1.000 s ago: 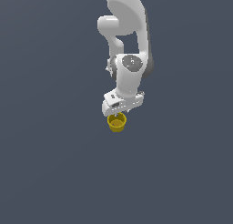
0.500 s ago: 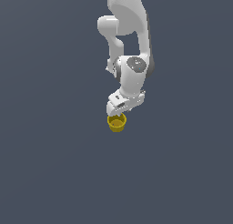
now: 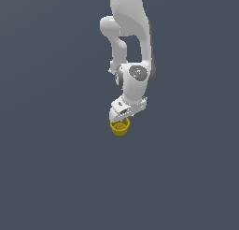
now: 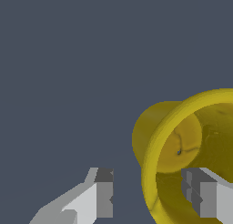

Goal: Pick up the object and move it to a goal position.

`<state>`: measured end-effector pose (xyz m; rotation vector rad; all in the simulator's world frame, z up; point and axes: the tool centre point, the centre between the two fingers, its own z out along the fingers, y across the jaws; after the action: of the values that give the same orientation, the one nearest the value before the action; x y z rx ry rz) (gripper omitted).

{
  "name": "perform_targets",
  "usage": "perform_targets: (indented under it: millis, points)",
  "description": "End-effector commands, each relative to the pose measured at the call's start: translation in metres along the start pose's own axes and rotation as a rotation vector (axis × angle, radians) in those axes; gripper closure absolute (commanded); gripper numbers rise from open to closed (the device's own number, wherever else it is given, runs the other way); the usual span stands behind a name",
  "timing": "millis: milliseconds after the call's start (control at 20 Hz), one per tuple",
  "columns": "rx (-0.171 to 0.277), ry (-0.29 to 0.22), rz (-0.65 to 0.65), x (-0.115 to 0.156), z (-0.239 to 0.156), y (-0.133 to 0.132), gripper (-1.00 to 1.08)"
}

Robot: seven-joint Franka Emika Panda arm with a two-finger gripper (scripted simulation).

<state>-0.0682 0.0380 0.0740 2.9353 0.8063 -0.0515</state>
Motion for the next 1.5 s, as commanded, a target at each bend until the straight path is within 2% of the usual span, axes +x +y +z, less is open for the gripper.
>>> perform_targets:
  millis: [0,50,850,1150,1450]
  points:
    - [-0.001,0.001,-0.001,0.0,0.003,0.0,-0.2]
    - [-0.001,0.001,-0.001,0.0,0.003,0.0,1.08]
    - [-0.002,0.003,-0.001,0.003,-0.008,0.003,1.08]
    - [-0.001,0.004,-0.002,0.008,-0.036,0.011,1.08]
    - [0.001,0.004,-0.002,0.016,-0.083,0.024,1.08]
